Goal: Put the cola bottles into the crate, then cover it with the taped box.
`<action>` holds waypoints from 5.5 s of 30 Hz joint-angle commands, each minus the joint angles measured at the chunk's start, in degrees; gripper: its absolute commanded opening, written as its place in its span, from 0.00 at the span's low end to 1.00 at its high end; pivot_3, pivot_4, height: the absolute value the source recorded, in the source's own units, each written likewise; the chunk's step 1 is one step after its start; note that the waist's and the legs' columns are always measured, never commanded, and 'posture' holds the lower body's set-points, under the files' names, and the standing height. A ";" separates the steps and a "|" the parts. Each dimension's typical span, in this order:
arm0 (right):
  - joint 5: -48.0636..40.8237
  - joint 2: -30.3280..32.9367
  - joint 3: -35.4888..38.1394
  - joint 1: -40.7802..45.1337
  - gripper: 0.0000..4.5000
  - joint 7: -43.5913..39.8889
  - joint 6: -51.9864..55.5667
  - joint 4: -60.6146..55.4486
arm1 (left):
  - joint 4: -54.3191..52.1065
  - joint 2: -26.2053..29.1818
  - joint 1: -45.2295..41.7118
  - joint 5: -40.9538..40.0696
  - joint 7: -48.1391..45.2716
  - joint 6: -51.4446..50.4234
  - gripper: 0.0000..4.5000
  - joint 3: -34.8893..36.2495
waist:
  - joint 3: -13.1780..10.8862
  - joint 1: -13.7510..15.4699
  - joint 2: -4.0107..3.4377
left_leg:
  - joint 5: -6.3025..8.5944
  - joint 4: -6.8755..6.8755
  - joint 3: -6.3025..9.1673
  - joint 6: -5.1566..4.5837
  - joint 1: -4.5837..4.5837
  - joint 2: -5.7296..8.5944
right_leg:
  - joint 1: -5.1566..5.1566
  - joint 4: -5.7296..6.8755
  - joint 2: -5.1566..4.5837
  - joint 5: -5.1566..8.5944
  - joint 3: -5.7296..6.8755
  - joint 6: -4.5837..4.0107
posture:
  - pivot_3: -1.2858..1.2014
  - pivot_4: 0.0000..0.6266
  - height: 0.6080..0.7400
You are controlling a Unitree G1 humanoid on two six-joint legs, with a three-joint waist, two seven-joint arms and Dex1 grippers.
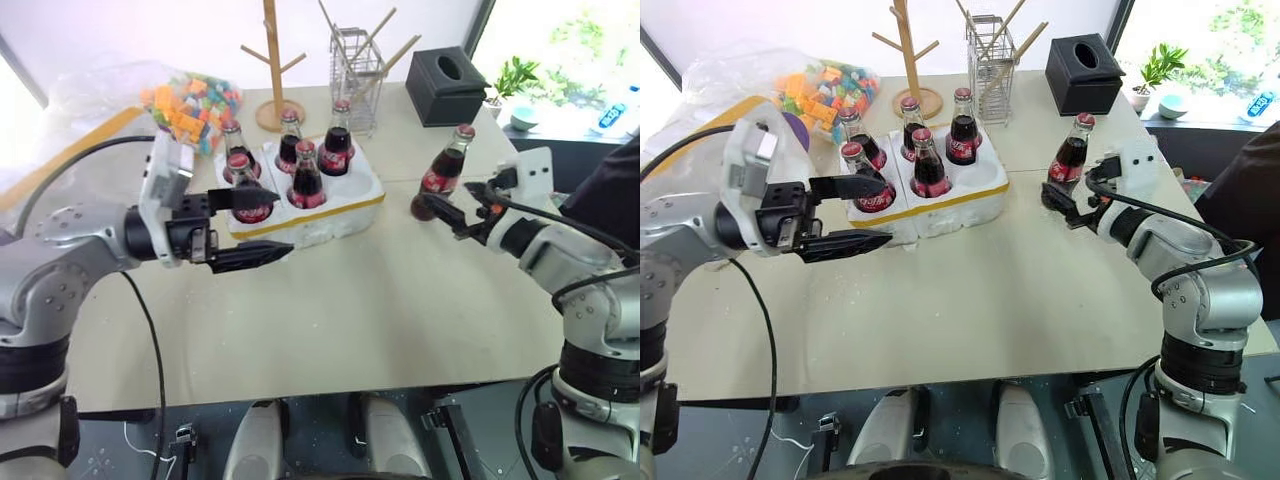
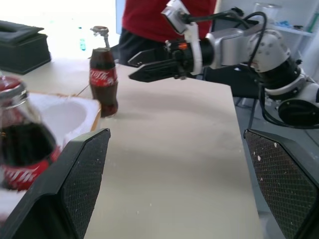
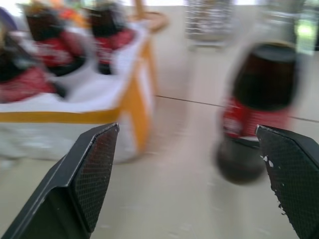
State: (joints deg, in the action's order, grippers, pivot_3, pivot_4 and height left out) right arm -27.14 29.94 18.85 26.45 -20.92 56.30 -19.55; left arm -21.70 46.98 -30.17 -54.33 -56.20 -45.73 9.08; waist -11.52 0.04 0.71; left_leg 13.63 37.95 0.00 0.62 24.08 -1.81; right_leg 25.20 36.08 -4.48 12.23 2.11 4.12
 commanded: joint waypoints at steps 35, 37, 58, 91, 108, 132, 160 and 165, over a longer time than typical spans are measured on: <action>-7.61 -8.04 -11.28 20.76 0.60 -13.28 -20.96 15.56 | -4.53 2.08 5.01 -2.27 4.78 -1.19 1.00 7.05 | -0.29 -0.75 -0.38 | 0.00 -0.09 0.01 -0.02 0.11 -0.04 | 0.14 0.04 0.08 -0.11 -0.08 0.30 | 0.52 0.24 1.00; -5.24 -8.57 -12.91 21.41 0.60 -12.76 -22.51 18.78 | -4.31 2.04 4.52 -2.13 4.91 -0.98 1.00 6.87 | -0.29 -0.50 -0.37 | 0.00 -0.03 0.02 -0.02 0.11 -0.02 | 0.09 0.03 0.06 -0.07 -0.09 0.22 | 0.52 0.24 1.00; 8.33 -9.31 -21.72 26.13 0.98 -18.90 -27.31 39.91 | -3.18 2.85 5.62 -0.27 4.42 0.85 1.00 7.14 | -0.27 -0.78 -0.33 | -0.01 -0.03 0.01 -0.01 0.21 0.03 | 0.17 0.03 0.04 -0.12 -0.14 0.32 | 0.52 0.24 1.00; -23.51 21.26 -2.94 19.62 0.98 -35.83 0.27 6.60 | 80.70 41.77 -6.85 55.58 -29.04 44.24 1.00 -3.64 | -0.18 -0.19 -0.15 | 0.00 -0.72 -0.78 0.02 0.31 -0.10 | 0.98 0.14 -0.11 0.20 -0.29 -0.08 | 0.52 0.24 1.00; -28.84 23.16 3.06 14.49 0.98 -25.73 3.73 1.57 | 98.22 26.87 -34.36 74.20 -22.64 44.30 1.00 -19.18 | -0.04 0.16 0.23 | -0.01 -0.52 -1.00 0.00 0.36 -0.12 | 1.01 0.12 -0.14 -0.08 -0.47 0.39 | 0.52 0.24 1.00; -30.82 26.66 3.97 7.93 1.00 -27.16 -0.07 -1.24 | 80.21 23.52 -33.69 60.50 -7.87 62.73 0.06 -4.26 | -0.02 0.70 0.36 | -0.01 -0.20 -0.99 -0.01 0.41 -0.13 | 0.88 0.18 -0.17 -0.13 -0.50 0.46 | 0.52 0.24 1.00; -31.91 21.20 5.18 4.74 1.00 -19.54 -2.47 -1.92 | 1.47 10.26 -8.24 90.07 9.54 24.07 0.06 -18.50 | -0.01 0.60 0.37 | 0.01 0.13 -1.00 -0.05 0.27 -0.08 | 0.54 0.14 -0.08 -0.26 -0.77 0.59 | 0.52 0.24 1.00; -32.70 20.46 5.62 3.91 1.00 -17.91 -2.55 -2.57 | 1.01 7.69 -7.32 91.71 9.04 23.62 0.61 -20.01 | -0.01 0.63 0.36 | 0.02 0.13 -0.99 -0.05 0.27 -0.08 | 0.53 0.13 -0.08 -0.26 -0.77 0.59 | 0.52 0.24 1.00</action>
State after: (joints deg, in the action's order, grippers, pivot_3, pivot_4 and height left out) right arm -58.46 50.50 22.25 29.92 -39.45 54.68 -20.15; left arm -19.37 54.64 -36.89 35.54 -47.42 -22.04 -11.23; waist -11.54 0.66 1.08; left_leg 13.65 38.09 -0.99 0.57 24.34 -1.88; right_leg 25.73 36.21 -4.56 11.97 1.33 4.71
